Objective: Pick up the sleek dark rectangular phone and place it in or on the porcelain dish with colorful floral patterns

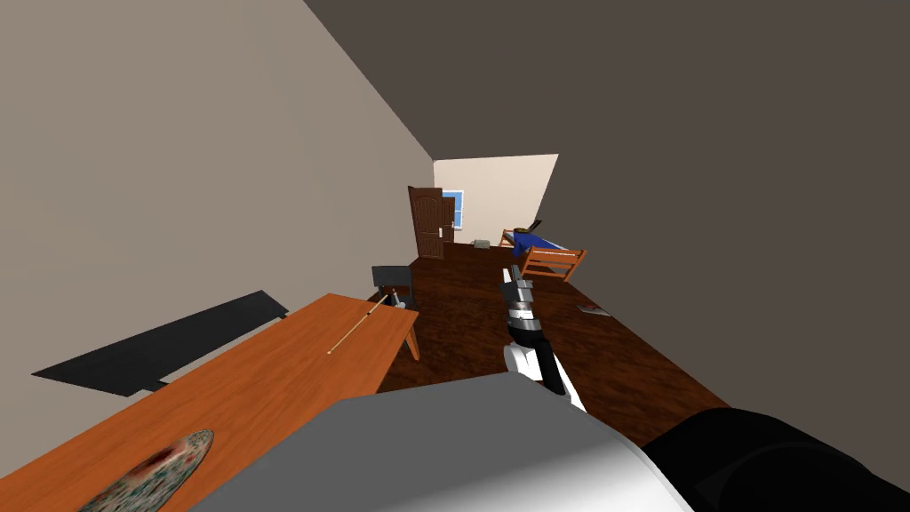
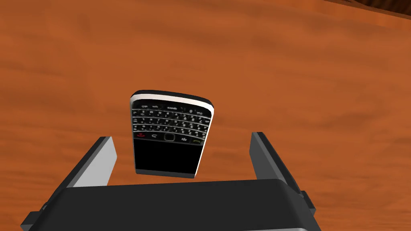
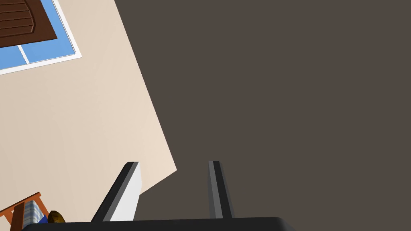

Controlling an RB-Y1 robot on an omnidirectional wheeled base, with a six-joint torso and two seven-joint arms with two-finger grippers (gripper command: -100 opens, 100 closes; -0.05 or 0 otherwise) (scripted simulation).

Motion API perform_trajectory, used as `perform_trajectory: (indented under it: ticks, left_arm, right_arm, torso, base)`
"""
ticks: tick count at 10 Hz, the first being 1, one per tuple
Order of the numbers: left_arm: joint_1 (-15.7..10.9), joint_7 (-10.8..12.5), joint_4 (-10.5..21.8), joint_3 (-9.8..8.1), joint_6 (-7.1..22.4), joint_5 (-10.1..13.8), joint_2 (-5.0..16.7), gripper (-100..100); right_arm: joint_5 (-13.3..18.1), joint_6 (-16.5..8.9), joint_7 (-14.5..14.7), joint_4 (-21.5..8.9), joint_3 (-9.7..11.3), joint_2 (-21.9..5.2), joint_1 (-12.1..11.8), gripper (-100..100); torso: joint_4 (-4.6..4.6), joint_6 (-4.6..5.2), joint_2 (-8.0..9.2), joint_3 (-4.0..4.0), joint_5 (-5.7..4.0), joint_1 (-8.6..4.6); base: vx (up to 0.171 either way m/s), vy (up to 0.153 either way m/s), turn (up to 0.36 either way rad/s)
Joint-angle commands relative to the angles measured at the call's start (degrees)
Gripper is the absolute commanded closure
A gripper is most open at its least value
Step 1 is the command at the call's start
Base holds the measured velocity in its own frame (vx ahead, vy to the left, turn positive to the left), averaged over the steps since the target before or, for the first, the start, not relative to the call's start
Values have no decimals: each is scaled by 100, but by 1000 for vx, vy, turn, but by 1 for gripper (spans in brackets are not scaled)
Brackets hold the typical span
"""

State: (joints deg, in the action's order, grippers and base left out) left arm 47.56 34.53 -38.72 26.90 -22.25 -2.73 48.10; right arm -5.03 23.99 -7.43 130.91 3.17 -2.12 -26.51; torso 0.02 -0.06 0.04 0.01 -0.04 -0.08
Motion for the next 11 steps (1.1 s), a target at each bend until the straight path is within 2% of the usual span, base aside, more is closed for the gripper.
perform_trajectory:
  ticks: [1,3,4,5,6,8,9,10,11]
  left_arm:
    - [-71,35,186,58,-19,-38,-67,-100]
    - [-154,64,363,125,-23,-82,-163,-100]
    - [-154,64,329,117,-25,-71,-131,-100]
    - [-163,71,345,123,-29,-74,-136,0]
    - [-311,83,451,158,102,-71,-328,-100]
    - [-370,88,495,172,155,-70,-406,-100]
    - [-363,91,501,175,126,-74,-369,-100]
    - [-375,96,523,180,116,-75,-376,100]
    - [-366,96,527,182,121,-76,-374,100]
  right_arm:
    - [0,0,0,0,0,0,0,0]
    - [0,0,0,0,0,0,-1,0]
    - [0,0,0,0,0,0,0,0]
    - [0,0,0,0,-1,0,-1,0]
    - [0,0,0,0,0,0,0,0]
    - [0,0,0,0,0,0,0,0]
    - [0,0,0,0,0,0,0,0]
    - [0,0,0,0,0,0,0,0]
    - [0,0,0,0,0,0,0,0]
  torso:
    - [0,0,0,0,0,0]
    - [0,-3,0,0,1,5]
    - [0,-2,3,2,2,8]
    - [1,-5,9,5,0,0]
    - [2,-5,12,7,-1,-8]
    - [7,-5,33,19,2,5]
    - [7,-5,33,19,2,4]
    - [5,-6,25,15,0,-3]
    - [8,-1,17,12,-1,-9]
  base:
    - [37,33,-155]
    - [31,44,-98]
    - [8,25,-24]
    - [0,0,0]
    - [-44,31,-159]
    - [-54,41,-68]
    - [-20,15,-13]
    - [-6,4,10]
    - [-2,1,-13]
